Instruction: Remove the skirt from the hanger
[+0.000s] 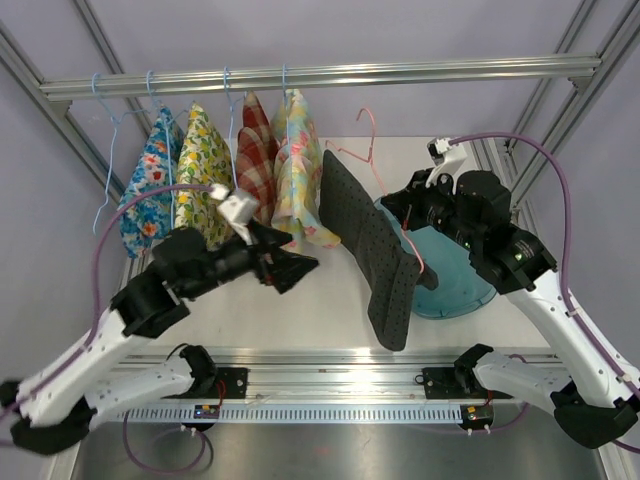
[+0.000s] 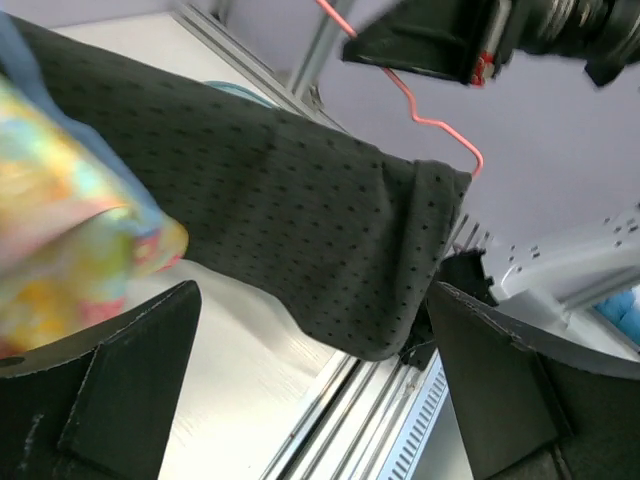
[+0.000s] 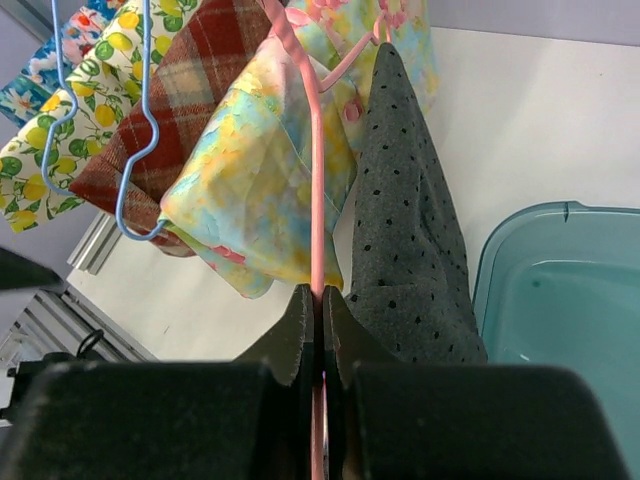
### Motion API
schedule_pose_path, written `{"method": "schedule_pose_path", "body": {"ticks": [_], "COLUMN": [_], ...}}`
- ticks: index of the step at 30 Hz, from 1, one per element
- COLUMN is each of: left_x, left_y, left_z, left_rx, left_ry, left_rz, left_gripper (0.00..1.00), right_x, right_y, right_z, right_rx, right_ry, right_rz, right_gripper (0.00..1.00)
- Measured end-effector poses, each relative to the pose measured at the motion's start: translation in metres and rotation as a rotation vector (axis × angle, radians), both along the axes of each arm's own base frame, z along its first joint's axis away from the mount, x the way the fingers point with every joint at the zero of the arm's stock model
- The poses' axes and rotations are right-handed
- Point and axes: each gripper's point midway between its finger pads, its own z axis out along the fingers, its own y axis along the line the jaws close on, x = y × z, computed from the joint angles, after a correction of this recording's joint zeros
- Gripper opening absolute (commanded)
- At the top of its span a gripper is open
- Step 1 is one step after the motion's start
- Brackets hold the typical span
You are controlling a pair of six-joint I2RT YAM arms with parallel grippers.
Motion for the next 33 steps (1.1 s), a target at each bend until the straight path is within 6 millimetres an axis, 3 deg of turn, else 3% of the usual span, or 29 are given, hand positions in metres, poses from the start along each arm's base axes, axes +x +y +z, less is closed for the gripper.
{"method": "schedule_pose_path", "body": {"ticks": [4,8,14,16,19,22,23,29,33], "left_x": [-0.012,-0.018,-0.045,-0.047,-0.044,-0.038,-0.036,-0.032,-0.033], "left_y": [-0.061,-0.106,-0.171,-0.185,-0.197,-0.203,-0.204,-0.204,-0.190], "left_z": [-0.003,-0.020,-0.067,-0.077,-0.088,-0.098,-0.101,-0.104,-0.094], "left_rx": [0.124,0.231,0.349,0.360,0.375,0.393,0.401,0.401,0.399], "left_ry": [-0.029,-0.071,-0.114,-0.124,-0.134,-0.139,-0.142,-0.162,-0.167], "left_rz": [-0.073,-0.081,-0.167,-0.176,-0.166,-0.139,-0.132,-0.112,-0.111], "left_gripper": [0.99,0.99,0.98,0.92,0.82,0.31,0.01,0.00,0.00], "right_x": [-0.001,-0.003,-0.008,-0.008,-0.007,-0.007,-0.008,-0.010,-0.011], "right_y": [-0.003,-0.012,-0.019,-0.019,-0.018,-0.018,-0.018,-0.022,-0.026], "right_z": [0.006,0.015,0.021,0.019,0.013,0.006,0.005,0.002,-0.006], "right_rx": [0.016,0.051,0.094,0.100,0.102,0.100,0.099,0.095,0.044], "right_ry": [-0.014,-0.023,-0.022,-0.013,0.006,0.022,0.025,0.016,-0.023], "right_rz": [-0.013,-0.039,-0.061,-0.064,-0.066,-0.069,-0.068,-0.072,-0.059], "right_gripper": [0.00,0.00,0.00,0.00,0.00,0.00,0.00,0.00,0.00]}}
